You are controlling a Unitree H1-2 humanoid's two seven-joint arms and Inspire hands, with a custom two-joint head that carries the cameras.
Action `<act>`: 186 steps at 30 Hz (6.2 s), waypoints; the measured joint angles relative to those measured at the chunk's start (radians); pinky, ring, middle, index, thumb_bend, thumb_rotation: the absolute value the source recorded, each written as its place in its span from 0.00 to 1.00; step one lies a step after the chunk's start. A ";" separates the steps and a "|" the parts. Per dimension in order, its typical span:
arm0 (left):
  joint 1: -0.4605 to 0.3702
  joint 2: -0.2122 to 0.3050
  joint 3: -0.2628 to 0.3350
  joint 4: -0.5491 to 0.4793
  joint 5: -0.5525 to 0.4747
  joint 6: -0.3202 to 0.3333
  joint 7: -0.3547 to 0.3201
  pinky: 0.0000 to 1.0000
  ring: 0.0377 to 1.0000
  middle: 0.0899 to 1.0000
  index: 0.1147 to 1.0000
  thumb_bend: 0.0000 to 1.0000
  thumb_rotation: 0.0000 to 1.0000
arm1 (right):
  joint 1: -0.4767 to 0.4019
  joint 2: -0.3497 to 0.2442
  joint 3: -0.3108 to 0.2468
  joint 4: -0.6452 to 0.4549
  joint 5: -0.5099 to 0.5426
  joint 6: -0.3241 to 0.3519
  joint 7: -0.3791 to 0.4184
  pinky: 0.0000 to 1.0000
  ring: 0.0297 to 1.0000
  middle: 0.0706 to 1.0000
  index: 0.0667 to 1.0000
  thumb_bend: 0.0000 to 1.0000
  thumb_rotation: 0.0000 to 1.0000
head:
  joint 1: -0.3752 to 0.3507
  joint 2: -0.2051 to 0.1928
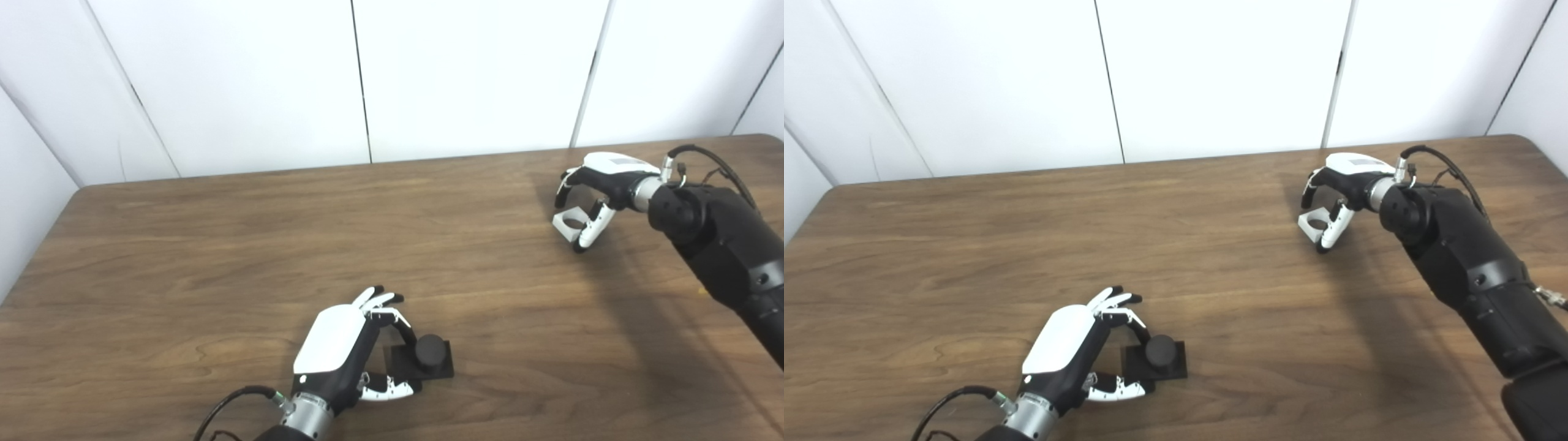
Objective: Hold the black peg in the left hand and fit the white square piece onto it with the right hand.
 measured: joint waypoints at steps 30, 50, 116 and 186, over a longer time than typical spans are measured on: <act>-0.001 -0.006 0.005 0.000 0.010 0.002 -0.012 0.87 0.95 0.86 0.42 0.51 0.08 | 0.015 -0.035 -0.004 0.009 0.003 -0.028 -0.015 0.90 0.96 0.91 0.61 0.86 0.14 | 0.002 0.005; -0.004 -0.018 0.005 0.005 0.010 0.001 -0.014 0.89 0.95 0.86 0.42 0.51 0.07 | 0.012 -0.033 0.000 0.013 0.003 -0.038 -0.025 0.89 0.97 0.91 0.60 0.82 0.12 | 0.005 0.006; -0.011 -0.026 0.002 0.031 0.013 -0.017 0.017 0.91 0.95 0.85 0.42 0.51 0.07 | 0.198 -0.048 -0.129 -0.792 0.079 0.051 0.194 0.92 0.98 0.89 0.45 0.53 0.15 | 0.011 0.008; -0.019 -0.054 -0.020 0.047 0.030 -0.009 0.024 0.92 0.95 0.86 0.41 0.51 0.07 | 0.205 0.188 0.036 -0.996 -0.017 -0.039 0.460 0.91 0.98 0.89 0.45 0.52 0.15 | 0.020 0.018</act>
